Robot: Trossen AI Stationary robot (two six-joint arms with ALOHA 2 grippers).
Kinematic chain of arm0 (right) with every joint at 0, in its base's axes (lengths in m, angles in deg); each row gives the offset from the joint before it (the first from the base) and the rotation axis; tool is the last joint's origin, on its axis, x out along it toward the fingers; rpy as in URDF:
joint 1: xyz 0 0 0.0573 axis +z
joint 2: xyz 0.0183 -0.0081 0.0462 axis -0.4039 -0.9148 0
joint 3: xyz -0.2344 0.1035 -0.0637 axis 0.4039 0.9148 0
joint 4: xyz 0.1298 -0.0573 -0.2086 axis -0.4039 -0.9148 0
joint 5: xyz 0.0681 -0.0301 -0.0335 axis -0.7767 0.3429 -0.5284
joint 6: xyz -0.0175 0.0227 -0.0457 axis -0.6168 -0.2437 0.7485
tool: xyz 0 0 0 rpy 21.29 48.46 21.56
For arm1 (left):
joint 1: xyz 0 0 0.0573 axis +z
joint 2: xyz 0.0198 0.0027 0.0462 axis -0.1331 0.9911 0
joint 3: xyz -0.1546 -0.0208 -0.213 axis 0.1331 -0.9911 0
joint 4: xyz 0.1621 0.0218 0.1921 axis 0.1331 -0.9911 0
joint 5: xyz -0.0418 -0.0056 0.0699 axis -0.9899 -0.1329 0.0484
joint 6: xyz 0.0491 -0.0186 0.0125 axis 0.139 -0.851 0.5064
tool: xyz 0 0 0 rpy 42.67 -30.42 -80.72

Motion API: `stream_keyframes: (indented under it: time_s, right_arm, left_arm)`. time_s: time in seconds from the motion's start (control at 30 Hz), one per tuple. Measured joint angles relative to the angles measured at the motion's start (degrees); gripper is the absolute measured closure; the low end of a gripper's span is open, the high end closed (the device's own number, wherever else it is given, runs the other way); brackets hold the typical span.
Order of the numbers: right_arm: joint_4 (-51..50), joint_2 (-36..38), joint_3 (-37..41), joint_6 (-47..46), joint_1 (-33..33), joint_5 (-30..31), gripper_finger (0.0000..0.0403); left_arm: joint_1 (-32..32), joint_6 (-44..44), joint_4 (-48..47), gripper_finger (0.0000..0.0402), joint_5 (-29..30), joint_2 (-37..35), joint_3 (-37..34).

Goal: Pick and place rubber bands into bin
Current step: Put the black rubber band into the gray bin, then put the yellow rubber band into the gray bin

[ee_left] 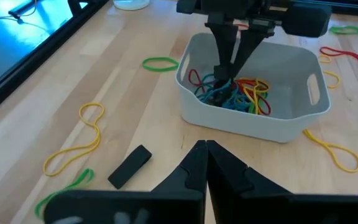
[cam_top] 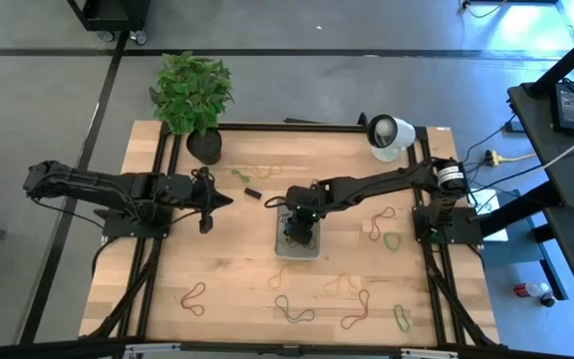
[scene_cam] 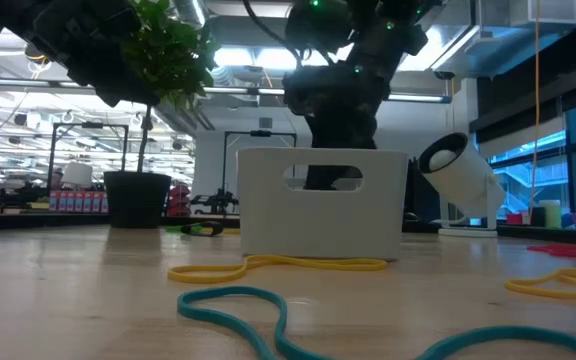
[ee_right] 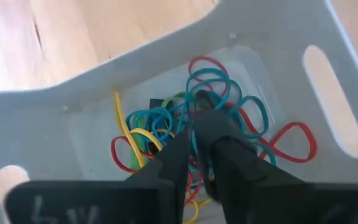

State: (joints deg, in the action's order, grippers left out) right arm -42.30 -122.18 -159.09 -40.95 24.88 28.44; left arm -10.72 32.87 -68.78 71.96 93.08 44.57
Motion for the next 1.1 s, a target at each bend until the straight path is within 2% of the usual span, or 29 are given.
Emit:
stream_keyframes:
  time_s: [0.2,0.33,0.47,0.63,0.83,1.1]
  right_arm:
    - [-3.2,0.2,-2.7,0.1,0.0,0.0,0.0287]
    - [-10.6,0.2,-7.0,2.0,-0.1,0.0,0.0275]
    - [-17.9,0.9,-10.9,4.5,-0.1,0.2,0.0279]
    - [-24.2,5.5,-10.2,5.8,0.0,5.2,0.032]
    - [-21.8,19.1,1.0,2.5,-0.1,6.2,0.0395]
    - [-8.5,44.4,25.9,-11.8,0.4,6.2,0.0382]
  left_arm:
    - [0.0,0.0,-0.6,0.0401,0.0,0.0,0.0]
    - [0.1,0.0,-0.6,0.0398,0.0,0.0,0.0]
    - [0.1,0.4,-0.4,0.04,0.5,0.1,0.0]
    - [0.1,0.0,0.0,0.0399,0.8,1.5,0.0]
    - [0.1,0.2,-0.2,0.0401,0.8,7.0,2.2]
    - [3.4,3.8,-1.2,0.0384,4.9,20.3,12.0]
